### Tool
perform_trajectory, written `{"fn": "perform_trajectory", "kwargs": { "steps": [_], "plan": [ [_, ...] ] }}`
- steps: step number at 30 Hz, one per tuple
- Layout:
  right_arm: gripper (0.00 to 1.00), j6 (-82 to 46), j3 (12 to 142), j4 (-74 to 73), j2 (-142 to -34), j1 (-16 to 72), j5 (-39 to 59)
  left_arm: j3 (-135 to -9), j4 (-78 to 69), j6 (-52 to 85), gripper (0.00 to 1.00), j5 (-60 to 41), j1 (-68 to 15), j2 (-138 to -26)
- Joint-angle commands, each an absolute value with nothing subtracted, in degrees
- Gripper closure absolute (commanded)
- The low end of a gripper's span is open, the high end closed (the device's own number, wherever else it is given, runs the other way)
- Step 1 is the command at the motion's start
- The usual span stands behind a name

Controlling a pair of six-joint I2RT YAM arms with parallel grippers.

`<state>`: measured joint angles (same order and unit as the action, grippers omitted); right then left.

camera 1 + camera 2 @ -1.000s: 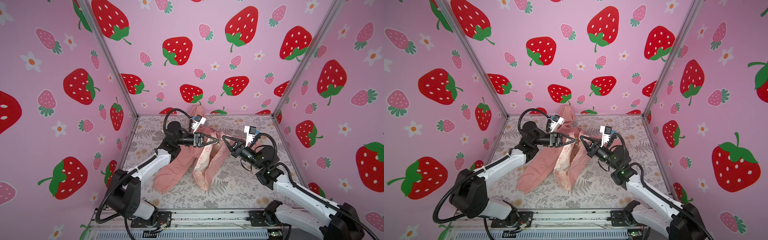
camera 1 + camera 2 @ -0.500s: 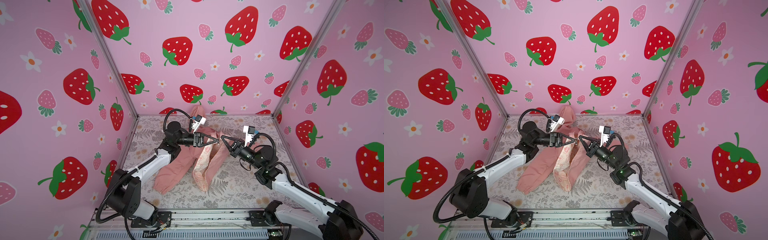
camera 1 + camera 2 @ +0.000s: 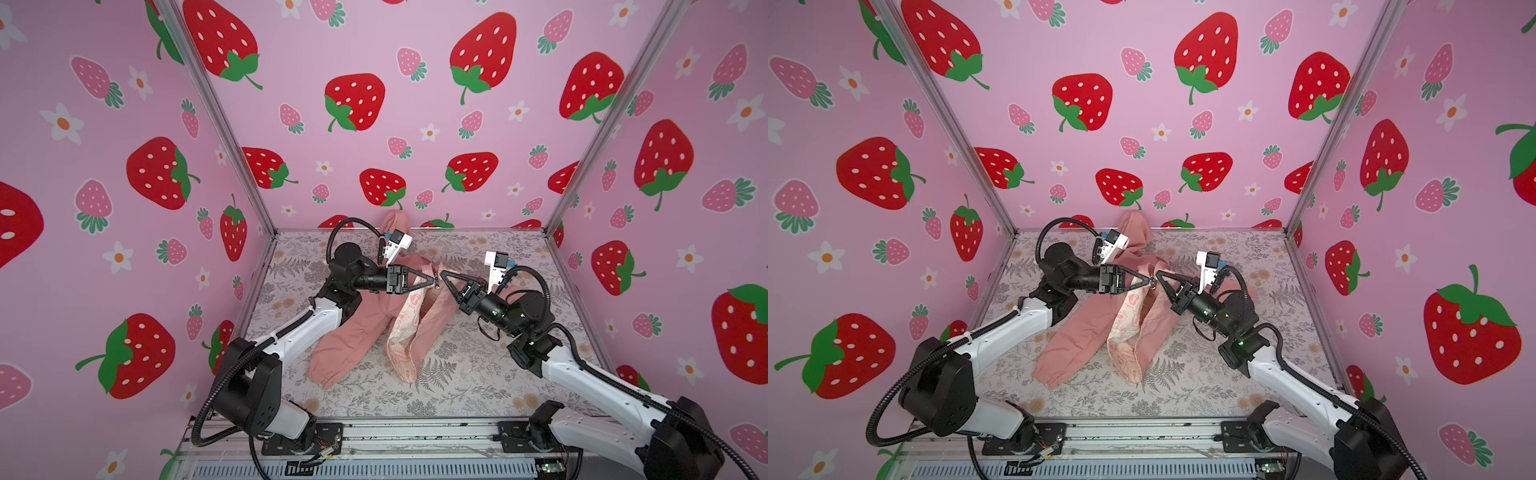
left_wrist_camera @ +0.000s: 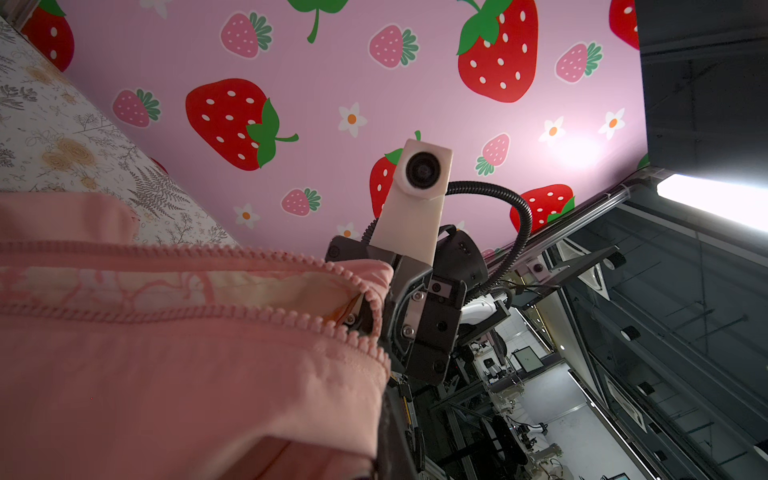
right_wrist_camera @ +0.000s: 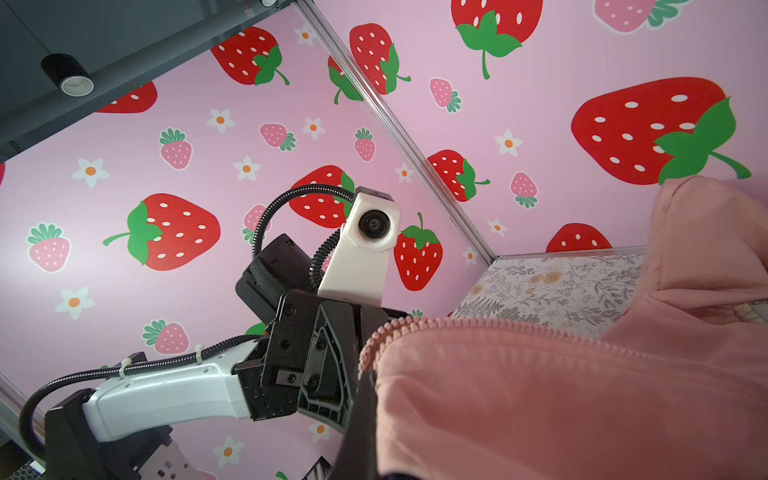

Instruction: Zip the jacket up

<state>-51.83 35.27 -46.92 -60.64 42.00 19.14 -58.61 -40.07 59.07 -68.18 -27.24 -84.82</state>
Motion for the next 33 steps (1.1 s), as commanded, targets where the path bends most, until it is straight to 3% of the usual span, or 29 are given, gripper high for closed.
{"fn": "perform_trajectory", "kwargs": {
  "steps": [1,33],
  "plan": [
    [1.00,-52.2,36.8,-51.0,-60.7,42.5,19.9,-58.6,-43.8,60.3,1.00,-70.1,-27.0,-84.6],
    [1.00,-51.8,37.6,-52.2,-61.4,42.5,20.6,-58.4,-45.2,61.5,1.00,-70.5,-27.1,-84.2]
  ]
}}
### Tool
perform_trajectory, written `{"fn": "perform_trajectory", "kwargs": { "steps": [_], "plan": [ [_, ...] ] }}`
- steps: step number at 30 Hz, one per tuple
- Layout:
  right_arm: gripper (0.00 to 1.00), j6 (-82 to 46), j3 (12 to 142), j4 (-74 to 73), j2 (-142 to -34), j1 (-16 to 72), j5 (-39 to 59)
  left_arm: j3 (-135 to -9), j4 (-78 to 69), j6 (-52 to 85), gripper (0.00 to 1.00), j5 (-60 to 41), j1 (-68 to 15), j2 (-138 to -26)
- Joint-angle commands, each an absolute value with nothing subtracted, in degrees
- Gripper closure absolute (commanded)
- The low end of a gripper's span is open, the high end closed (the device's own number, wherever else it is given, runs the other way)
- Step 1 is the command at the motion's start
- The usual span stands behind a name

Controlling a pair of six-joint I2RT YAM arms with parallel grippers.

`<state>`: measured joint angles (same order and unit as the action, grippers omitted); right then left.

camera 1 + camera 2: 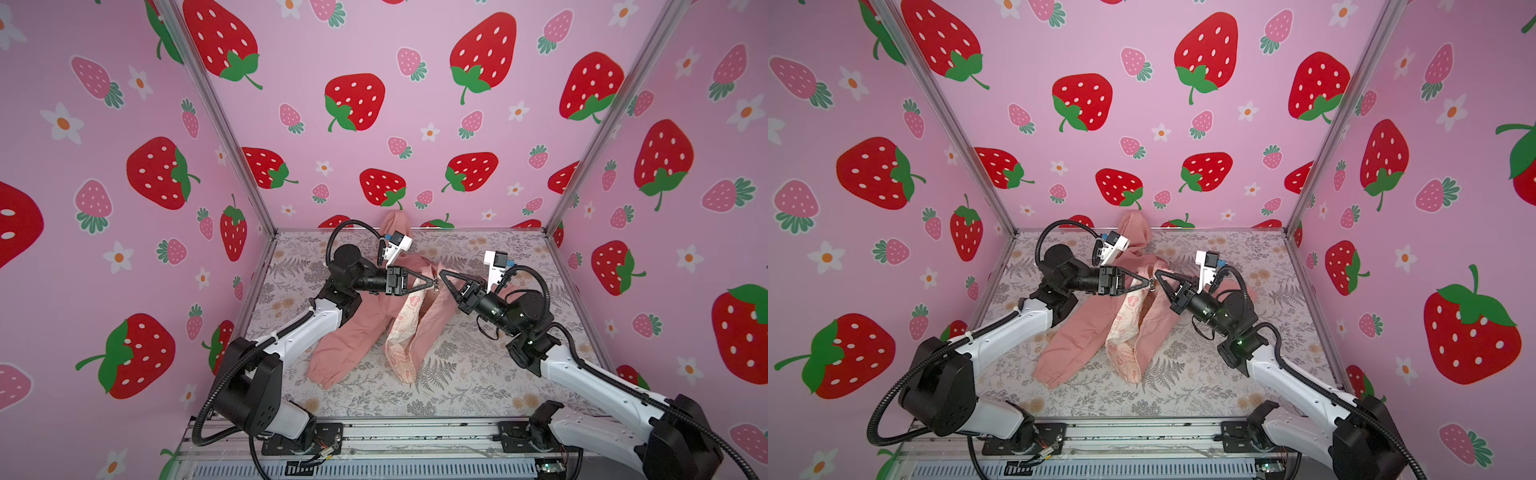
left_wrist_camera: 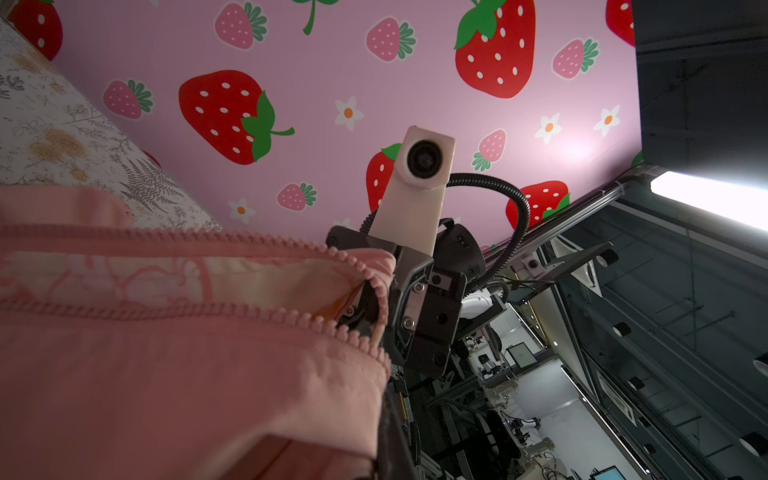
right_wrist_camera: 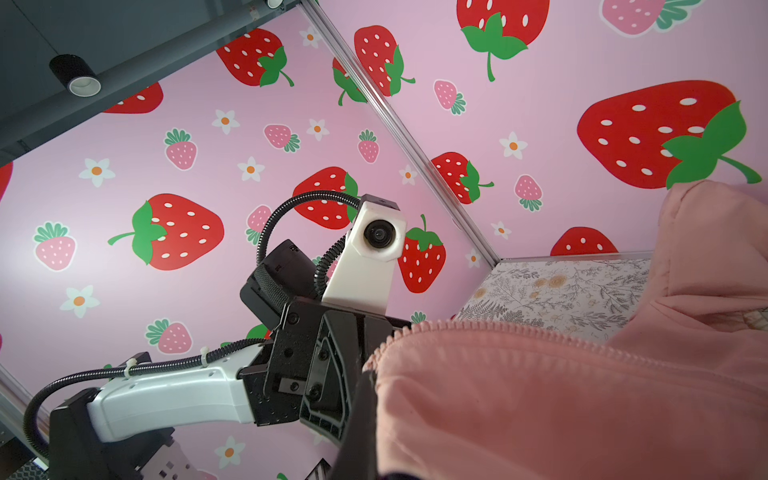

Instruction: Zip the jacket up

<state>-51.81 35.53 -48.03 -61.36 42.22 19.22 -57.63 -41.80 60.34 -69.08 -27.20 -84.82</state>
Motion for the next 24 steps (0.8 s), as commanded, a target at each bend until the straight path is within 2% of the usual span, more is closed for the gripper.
{"fn": "perform_trajectory", "kwargs": {
  "steps": [1,24],
  "plan": [
    [1.00,-51.9,37.6,-52.4,-61.4,42.5,20.8,-58.4,-45.6,61.8,1.00,-70.5,-27.1,-84.3],
    [1.00,-52.4,33.8,-54.5,-59.2,42.4,23.0,-59.2,-50.5,65.9,1.00,-69.9,-27.0,-84.0]
  ]
}}
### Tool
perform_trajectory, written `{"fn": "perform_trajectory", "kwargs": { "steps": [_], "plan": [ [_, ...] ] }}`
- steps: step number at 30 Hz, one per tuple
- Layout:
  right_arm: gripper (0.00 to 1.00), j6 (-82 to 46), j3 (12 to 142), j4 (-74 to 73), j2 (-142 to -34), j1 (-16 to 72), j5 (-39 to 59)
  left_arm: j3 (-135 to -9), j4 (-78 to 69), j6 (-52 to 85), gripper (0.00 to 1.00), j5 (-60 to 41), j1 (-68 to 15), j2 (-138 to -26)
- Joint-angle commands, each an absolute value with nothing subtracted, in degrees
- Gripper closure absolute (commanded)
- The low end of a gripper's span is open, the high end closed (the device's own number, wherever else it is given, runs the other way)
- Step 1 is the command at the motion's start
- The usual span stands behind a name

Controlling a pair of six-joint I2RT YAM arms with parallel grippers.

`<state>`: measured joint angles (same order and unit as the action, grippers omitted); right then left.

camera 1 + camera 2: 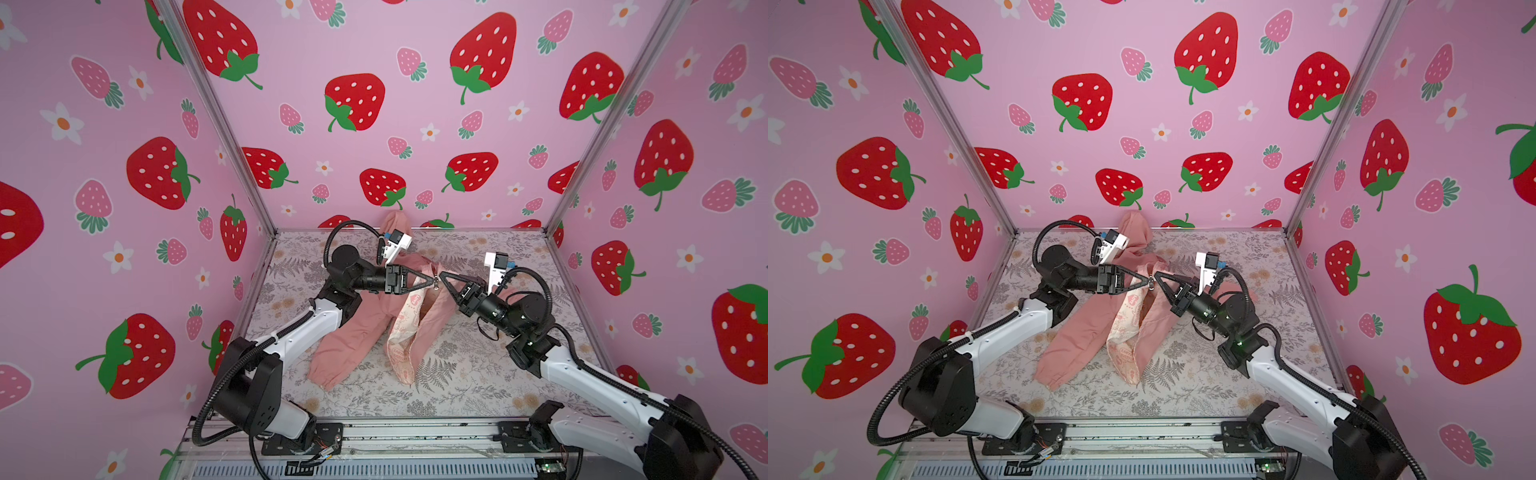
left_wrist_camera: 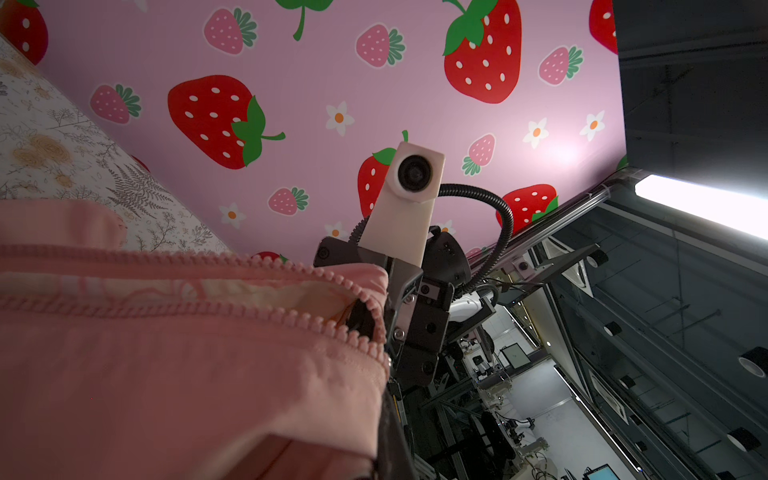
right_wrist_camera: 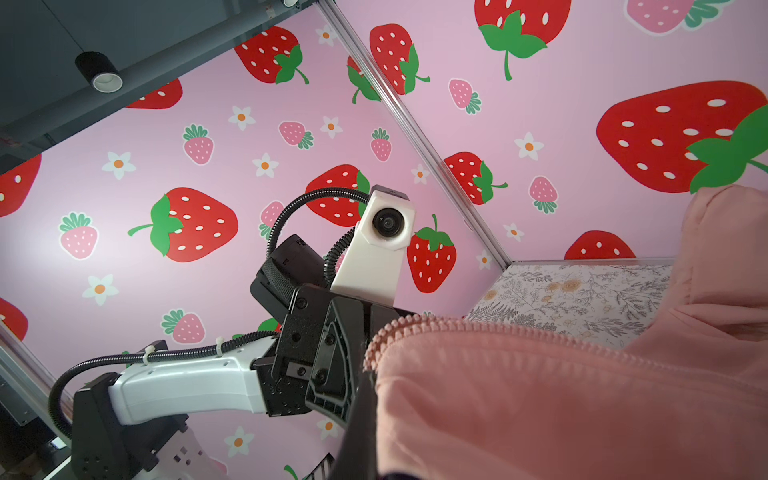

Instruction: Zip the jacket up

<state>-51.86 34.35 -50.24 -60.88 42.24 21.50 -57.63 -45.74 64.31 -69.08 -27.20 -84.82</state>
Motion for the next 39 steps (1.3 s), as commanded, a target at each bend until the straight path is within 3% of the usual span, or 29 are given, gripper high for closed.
{"fn": "perform_trajectory", "kwargs": {
  "steps": [1,39],
  "plan": [
    [1.00,-52.2,33.8,-54.4,-59.2,42.5,23.2,-59.2,-50.5,66.0,1.00,-69.9,-27.1,-84.0],
    [1.00,-51.6,33.7,-53.9,-59.5,42.4,24.4,-59.8,-61.5,75.7,1.00,-64.9,-24.3,-86.9]
  ]
}}
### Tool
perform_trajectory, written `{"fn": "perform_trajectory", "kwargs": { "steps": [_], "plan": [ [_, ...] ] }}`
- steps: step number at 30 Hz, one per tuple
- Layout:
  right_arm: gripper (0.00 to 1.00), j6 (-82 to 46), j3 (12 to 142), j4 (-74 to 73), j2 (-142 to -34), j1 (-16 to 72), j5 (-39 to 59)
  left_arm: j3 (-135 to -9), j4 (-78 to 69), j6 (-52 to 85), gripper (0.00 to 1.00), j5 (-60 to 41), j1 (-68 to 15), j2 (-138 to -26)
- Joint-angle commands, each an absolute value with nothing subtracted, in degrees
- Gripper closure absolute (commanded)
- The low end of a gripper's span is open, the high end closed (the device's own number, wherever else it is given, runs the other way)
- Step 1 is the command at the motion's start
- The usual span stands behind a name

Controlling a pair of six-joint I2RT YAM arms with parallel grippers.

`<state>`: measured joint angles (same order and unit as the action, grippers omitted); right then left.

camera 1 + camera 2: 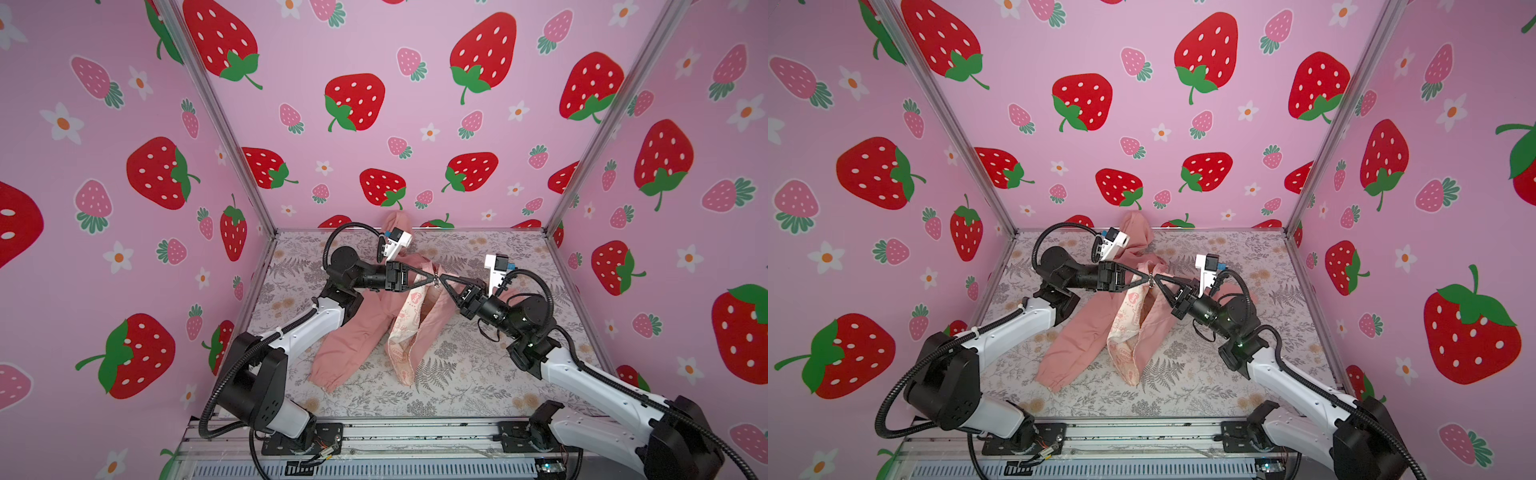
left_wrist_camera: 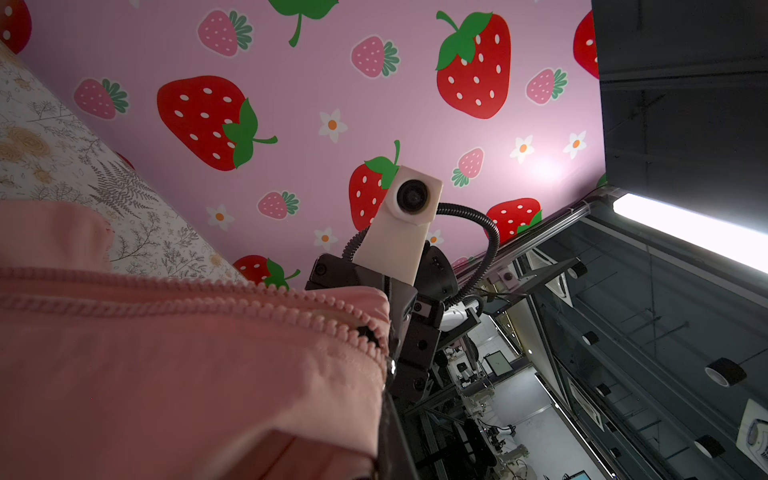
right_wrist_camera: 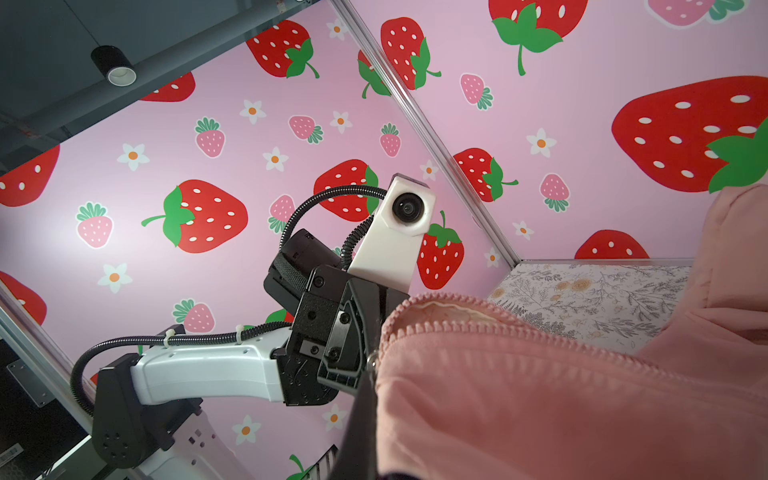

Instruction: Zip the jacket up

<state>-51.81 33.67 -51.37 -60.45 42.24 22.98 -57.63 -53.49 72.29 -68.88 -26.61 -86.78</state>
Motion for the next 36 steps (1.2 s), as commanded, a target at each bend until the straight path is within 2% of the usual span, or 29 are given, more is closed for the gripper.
{"fn": "perform_trajectory", "kwargs": {
  "steps": [1,15,27,36],
  "plan": [
    [1.00,-51.4,33.6,-53.8,-59.4,42.5,24.3,-60.0,-62.5,76.7,1.00,-64.8,-24.3,-87.1],
    [1.00,-50.3,33.0,-50.8,-59.2,42.5,24.2,-60.6,-67.1,82.1,1.00,-62.1,-22.7,-87.9],
    [1.00,-50.5,33.4,-47.7,-59.2,44.6,20.7,-58.8,-65.1,81.2,1.00,-59.1,-21.3,-89.9],
    [1.00,-51.2,37.9,-44.2,-64.5,45.9,17.9,-57.1,-61.4,78.3,1.00,-57.6,-20.4,-92.0]
  ]
}}
